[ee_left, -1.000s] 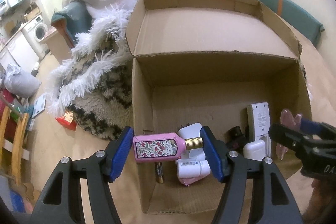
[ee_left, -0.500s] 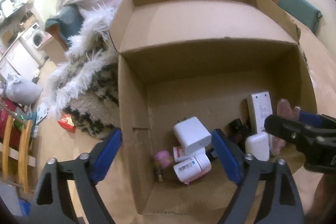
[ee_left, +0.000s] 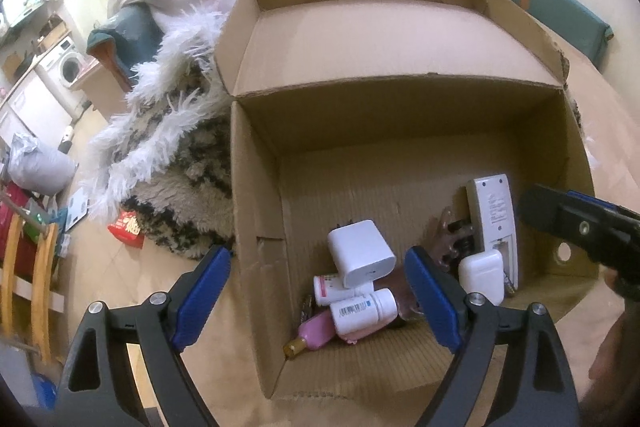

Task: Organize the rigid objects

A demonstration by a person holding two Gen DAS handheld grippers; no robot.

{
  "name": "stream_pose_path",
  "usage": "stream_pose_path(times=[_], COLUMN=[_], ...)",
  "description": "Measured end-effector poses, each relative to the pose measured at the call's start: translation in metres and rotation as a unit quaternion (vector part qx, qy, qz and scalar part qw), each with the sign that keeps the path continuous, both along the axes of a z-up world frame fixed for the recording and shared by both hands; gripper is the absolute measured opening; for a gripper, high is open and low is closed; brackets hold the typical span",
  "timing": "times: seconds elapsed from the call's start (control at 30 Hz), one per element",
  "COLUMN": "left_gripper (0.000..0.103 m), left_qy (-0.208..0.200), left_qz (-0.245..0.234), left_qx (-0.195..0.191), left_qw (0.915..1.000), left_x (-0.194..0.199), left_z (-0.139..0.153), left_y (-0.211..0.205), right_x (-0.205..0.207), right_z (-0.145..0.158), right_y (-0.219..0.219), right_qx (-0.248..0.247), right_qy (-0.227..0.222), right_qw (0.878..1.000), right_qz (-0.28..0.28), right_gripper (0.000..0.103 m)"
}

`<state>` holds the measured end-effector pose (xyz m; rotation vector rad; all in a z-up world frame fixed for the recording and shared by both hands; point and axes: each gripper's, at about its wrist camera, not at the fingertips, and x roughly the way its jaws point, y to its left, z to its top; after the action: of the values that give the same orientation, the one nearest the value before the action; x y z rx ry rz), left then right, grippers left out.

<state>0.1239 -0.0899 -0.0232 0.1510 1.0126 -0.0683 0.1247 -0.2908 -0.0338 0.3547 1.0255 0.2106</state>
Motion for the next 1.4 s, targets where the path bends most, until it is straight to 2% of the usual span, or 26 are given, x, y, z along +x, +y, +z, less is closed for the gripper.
stream_pose_path(times=[0.13,0.3,0.43,0.63,0.7,0.73,1.1,1.23,1.3,1.4], left_gripper=[0.088,0.088,0.088,0.095,0.102,0.102,0.102,0.102,0.102,0.102], left_qy=[-0.005,-0.054,-0.057,-0.06,-0.066,-0.07,-0.084,-0.075,-0.069,-0.067], left_qz=[0.011,0.02,0.017,0.027,0.029,0.029,0.028,0.023,0.027,0.027], left_qx=[-0.017,-0.004,-0.03,-0.06,-0.068,-0.071,-0.078,-0.072,-0.075,-0.072], left_qw=[0.9998,0.9984,0.9978,0.996,0.9951,0.9947,0.993,0.9943,0.9945,0.9948], left_x=[-0.009,-0.026,-0.039,-0.067,-0.079,-0.085,-0.119,-0.112,-0.108,-0.107], left_z=[0.012,0.041,0.058,0.07,0.074,0.075,0.064,0.053,0.049,0.047], left_y=[0.009,0.016,0.026,0.045,0.049,0.052,0.061,0.055,0.055,0.054], right_x=[-0.004,-0.018,-0.034,-0.063,-0.075,-0.081,-0.135,-0.141,-0.136,-0.133], right_z=[0.009,0.031,0.052,0.074,0.077,0.078,0.07,0.055,0.05,0.05], right_y=[-0.003,-0.003,-0.003,-0.001,0.001,0.002,0.01,0.01,0.014,0.017], right_qx=[-0.014,-0.045,-0.056,-0.064,-0.066,-0.068,-0.103,-0.102,-0.116,-0.118], right_qy=[-0.019,-0.053,-0.079,-0.094,-0.094,-0.093,-0.112,-0.109,-0.101,-0.111], right_qw=[1.0,0.997,0.995,0.993,0.993,0.993,0.988,0.988,0.987,0.986], right_qz=[-0.01,-0.014,-0.016,-0.022,-0.019,-0.018,-0.035,-0.045,-0.041,-0.04], right_gripper=[0.103,0.103,0.103,0.103,0.103,0.103,0.103,0.103,0.103,0.103])
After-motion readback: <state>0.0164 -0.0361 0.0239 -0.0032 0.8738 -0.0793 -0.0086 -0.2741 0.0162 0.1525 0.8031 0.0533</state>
